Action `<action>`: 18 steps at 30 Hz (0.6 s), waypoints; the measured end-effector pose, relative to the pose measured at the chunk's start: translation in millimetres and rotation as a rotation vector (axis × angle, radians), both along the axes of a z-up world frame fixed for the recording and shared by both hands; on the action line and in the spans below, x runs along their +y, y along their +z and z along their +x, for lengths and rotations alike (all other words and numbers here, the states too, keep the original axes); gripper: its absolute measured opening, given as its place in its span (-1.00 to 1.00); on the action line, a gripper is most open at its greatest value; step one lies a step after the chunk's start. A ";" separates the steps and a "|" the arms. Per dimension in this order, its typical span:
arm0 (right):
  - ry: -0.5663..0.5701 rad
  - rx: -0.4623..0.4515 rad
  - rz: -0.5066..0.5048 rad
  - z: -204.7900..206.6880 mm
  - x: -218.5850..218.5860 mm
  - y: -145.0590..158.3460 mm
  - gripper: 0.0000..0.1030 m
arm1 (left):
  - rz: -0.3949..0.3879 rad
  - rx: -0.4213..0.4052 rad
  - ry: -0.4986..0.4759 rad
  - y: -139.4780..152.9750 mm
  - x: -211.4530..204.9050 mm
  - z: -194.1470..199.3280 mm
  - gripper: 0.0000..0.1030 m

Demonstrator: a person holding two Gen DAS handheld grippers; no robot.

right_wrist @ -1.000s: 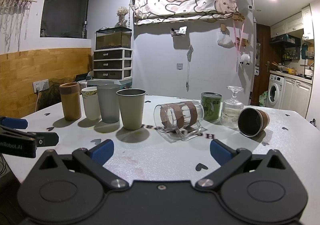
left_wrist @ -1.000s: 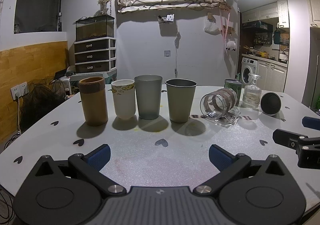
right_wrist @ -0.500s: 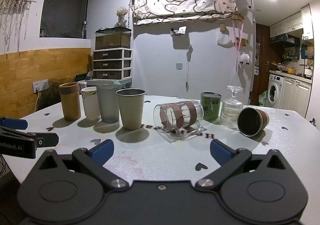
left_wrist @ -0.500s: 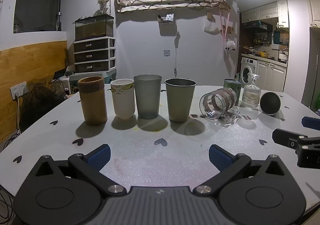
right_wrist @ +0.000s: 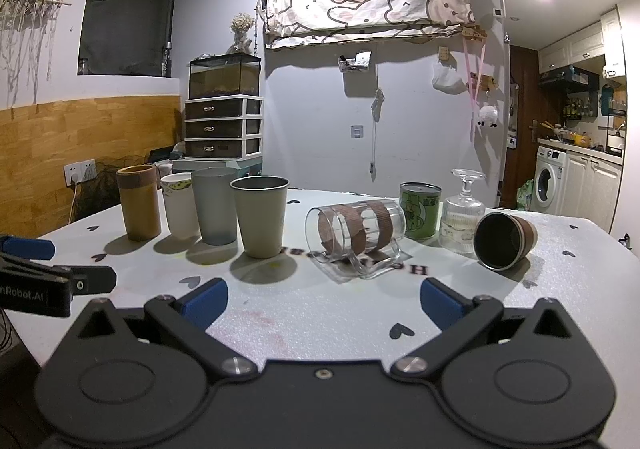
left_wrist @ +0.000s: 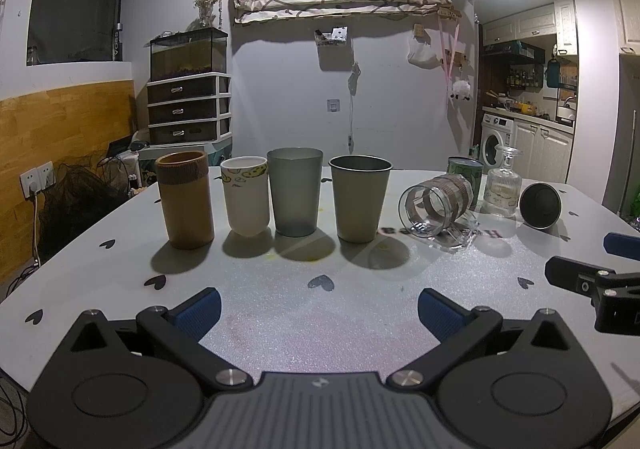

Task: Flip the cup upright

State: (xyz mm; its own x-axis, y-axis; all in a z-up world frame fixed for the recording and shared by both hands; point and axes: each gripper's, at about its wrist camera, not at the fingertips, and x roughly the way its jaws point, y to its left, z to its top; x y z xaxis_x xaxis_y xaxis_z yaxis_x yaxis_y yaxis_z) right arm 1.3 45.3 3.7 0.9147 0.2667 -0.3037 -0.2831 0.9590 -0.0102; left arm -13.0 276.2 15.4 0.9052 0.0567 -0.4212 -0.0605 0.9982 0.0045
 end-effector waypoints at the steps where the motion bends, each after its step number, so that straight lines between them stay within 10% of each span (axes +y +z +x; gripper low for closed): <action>1: 0.000 0.000 0.000 0.0 0.0 0.0 1.00 | 0.000 0.000 0.000 0.1 0.1 0.2 1.00; 18: 0.000 0.001 0.000 0.0 0.1 0.3 1.00 | -0.002 0.003 -0.003 -0.4 -1.5 -0.1 1.00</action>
